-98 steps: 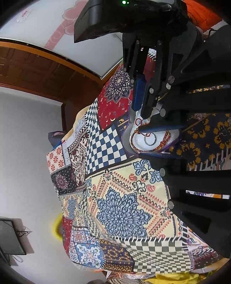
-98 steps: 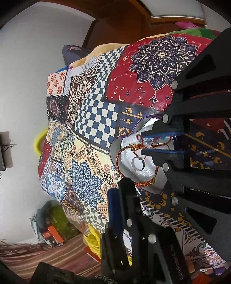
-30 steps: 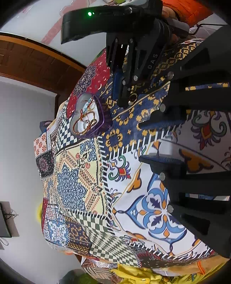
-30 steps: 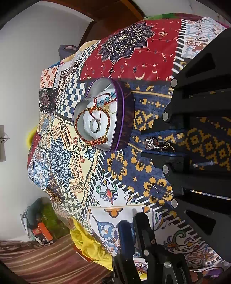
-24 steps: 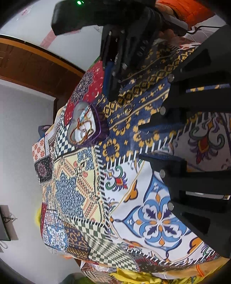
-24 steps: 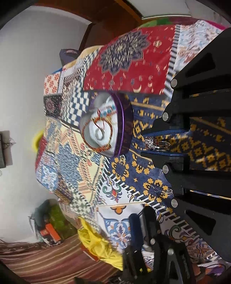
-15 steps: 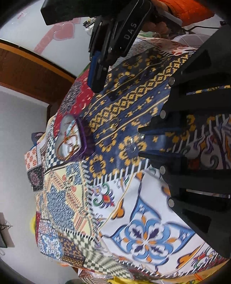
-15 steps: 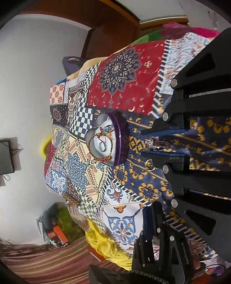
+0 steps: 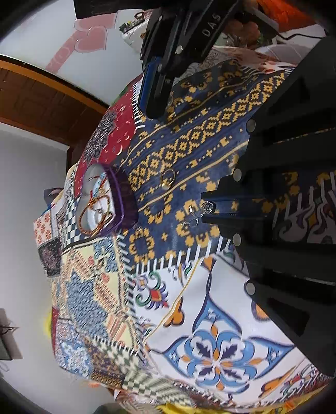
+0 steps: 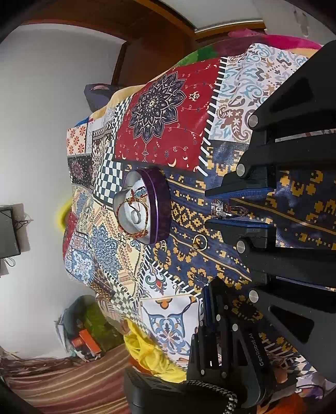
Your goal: Organize jewelry
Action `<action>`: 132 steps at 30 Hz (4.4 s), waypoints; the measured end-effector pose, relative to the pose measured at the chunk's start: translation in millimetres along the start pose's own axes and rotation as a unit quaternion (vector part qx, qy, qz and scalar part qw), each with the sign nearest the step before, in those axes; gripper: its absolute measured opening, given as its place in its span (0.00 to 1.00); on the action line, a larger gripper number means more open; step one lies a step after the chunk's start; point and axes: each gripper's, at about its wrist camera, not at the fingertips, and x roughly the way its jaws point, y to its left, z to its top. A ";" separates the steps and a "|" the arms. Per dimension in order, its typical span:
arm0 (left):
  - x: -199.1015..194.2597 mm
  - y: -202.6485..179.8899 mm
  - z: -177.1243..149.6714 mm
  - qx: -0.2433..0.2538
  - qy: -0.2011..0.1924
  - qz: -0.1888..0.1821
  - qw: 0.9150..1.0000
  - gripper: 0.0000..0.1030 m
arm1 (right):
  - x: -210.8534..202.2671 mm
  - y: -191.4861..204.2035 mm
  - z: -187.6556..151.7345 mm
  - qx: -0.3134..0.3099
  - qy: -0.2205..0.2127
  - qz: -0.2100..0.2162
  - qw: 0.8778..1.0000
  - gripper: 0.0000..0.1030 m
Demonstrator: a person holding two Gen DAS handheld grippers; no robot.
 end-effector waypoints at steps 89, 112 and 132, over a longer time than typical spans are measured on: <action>-38.9 11.4 101.3 0.018 -0.100 0.003 0.995 0.26 | 12.5 -22.3 85.4 0.021 -0.031 0.025 0.999 0.22; -38.3 32.8 30.4 -0.014 -0.037 0.011 0.999 0.32 | 37.9 16.0 19.3 -0.020 0.036 0.006 0.999 0.35; -15.4 42.9 27.0 -0.013 -0.011 0.007 1.000 0.32 | 54.5 31.3 8.0 -0.068 0.044 -0.008 0.997 0.16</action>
